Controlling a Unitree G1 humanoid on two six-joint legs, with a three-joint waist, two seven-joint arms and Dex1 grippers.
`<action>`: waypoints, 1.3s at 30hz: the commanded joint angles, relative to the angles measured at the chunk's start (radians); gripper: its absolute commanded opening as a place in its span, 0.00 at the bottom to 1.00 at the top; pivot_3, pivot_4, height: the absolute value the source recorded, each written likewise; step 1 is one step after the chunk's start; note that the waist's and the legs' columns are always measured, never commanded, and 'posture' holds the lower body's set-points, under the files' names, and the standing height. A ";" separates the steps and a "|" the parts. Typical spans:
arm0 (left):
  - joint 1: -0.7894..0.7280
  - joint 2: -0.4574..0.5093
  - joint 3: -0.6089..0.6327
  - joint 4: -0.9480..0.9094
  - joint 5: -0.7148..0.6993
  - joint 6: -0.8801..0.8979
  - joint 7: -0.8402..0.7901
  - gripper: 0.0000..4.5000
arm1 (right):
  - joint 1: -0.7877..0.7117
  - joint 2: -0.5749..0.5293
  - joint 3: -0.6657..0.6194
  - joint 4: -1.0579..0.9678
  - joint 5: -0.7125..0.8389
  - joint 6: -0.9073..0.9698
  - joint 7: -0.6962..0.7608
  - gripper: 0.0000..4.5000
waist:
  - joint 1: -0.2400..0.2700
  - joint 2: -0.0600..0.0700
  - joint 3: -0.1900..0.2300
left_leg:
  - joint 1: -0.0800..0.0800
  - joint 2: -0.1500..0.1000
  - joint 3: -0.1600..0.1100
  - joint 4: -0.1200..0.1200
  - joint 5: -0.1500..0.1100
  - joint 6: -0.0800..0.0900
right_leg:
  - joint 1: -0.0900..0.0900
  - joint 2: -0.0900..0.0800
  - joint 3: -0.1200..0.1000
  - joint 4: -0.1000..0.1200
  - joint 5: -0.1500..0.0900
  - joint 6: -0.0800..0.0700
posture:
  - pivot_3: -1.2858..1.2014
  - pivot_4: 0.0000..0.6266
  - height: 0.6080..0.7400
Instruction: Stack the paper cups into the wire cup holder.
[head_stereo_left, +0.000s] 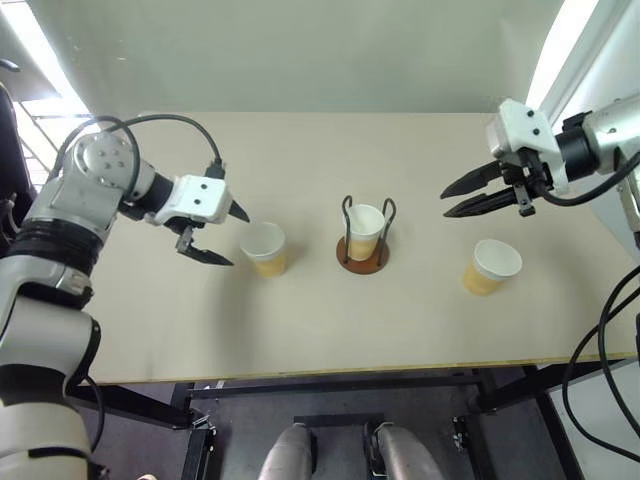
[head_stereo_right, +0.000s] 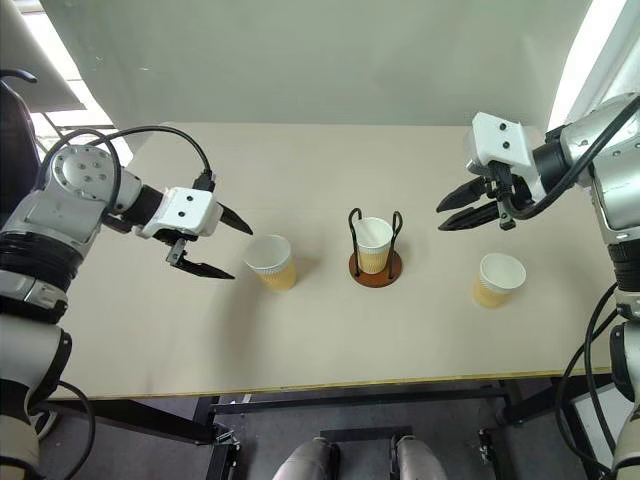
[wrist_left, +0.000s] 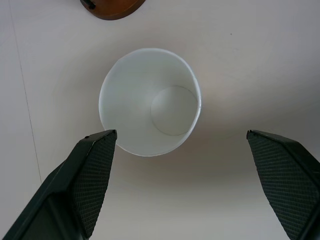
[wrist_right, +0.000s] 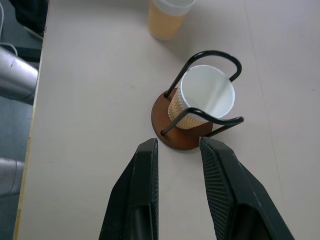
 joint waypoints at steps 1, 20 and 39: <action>-0.003 0.014 0.021 -0.013 0.011 -0.026 -0.034 1.00 | -0.036 -0.022 -0.009 -0.008 0.018 -0.010 0.004 0.27 | 0.000 0.000 0.000 | 0.000 0.000 0.000 0.000 0.000 0.000 | 0.000 0.000 0.000 0.000 0.000 0.000 | 0.52 0.24 1.00; 0.014 -0.126 0.136 0.119 0.172 -0.170 -0.016 1.00 | -0.027 -0.024 -0.001 -0.019 0.022 -0.015 0.004 0.27 | 0.000 0.000 0.000 | 0.000 0.000 0.000 0.000 0.000 0.000 | 0.000 0.000 0.000 0.000 0.000 0.000 | 0.52 0.24 1.00; -0.015 -0.154 0.145 0.175 0.220 -0.166 -0.034 0.06 | -0.027 0.055 -0.040 0.016 0.019 -0.035 -0.014 0.28 | 0.000 0.000 0.000 | 0.000 0.000 0.000 0.001 0.000 0.001 | 0.000 0.000 0.000 0.000 0.004 0.004 | 0.52 0.24 1.00</action>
